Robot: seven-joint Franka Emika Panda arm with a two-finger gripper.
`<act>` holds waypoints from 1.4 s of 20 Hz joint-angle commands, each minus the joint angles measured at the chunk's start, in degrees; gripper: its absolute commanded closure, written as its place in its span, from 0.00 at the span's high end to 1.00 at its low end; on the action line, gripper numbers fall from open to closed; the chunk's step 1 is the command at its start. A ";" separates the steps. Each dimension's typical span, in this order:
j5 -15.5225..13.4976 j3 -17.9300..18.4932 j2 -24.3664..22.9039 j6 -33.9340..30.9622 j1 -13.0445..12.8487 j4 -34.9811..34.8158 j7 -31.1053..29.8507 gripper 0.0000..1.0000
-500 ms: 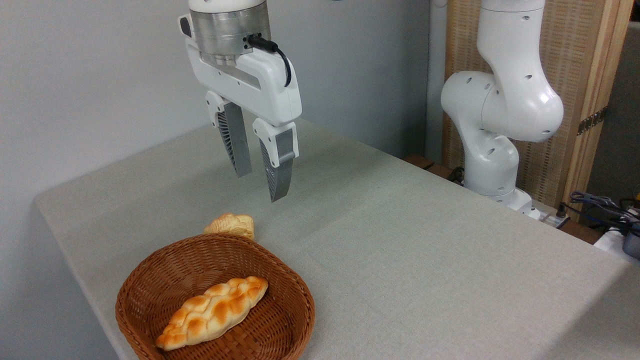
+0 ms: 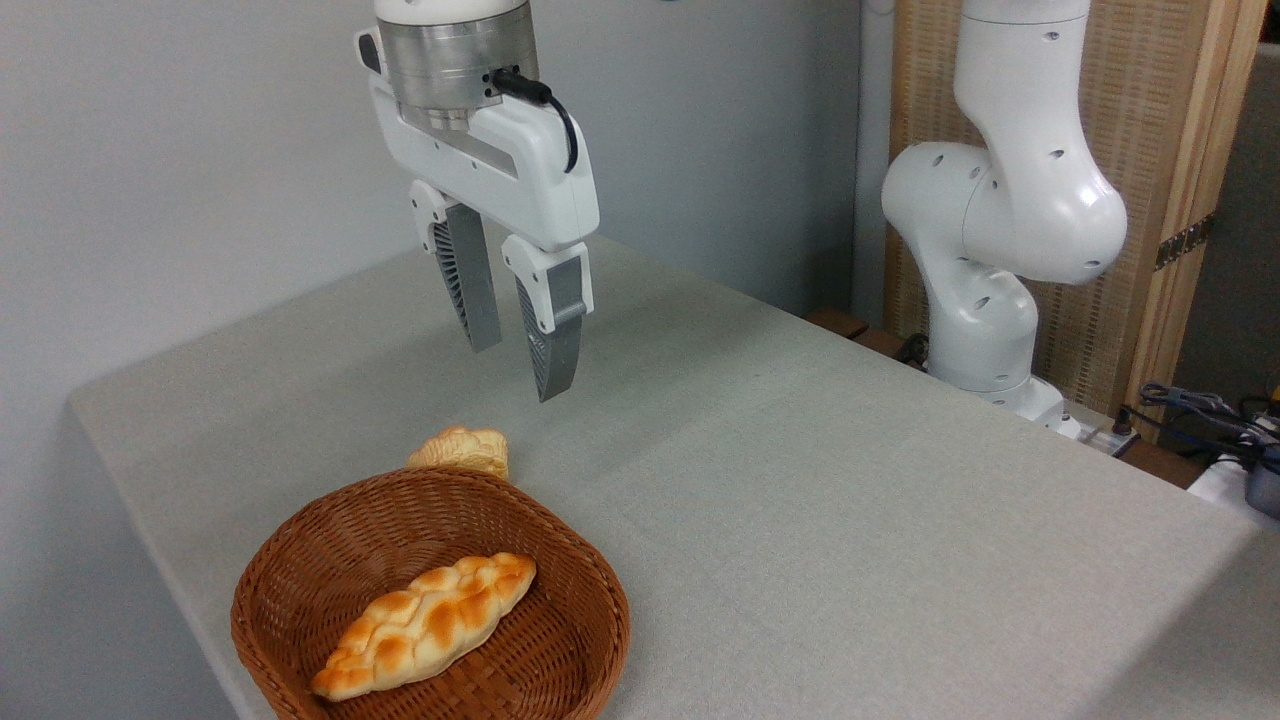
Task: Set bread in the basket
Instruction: 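Move the gripper down toward the small round bread roll, then close the gripper on the round bread roll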
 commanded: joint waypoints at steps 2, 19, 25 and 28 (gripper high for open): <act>-1.20 -3.69 2.38 1.03 -0.80 -1.23 -4.95 1.00; -1.29 -11.43 6.95 17.99 -0.98 -13.37 -12.41 1.00; -1.37 -12.67 8.36 20.20 -0.98 -13.37 -14.18 0.98; -3.56 -12.67 8.80 20.55 -0.98 -13.37 -14.09 0.68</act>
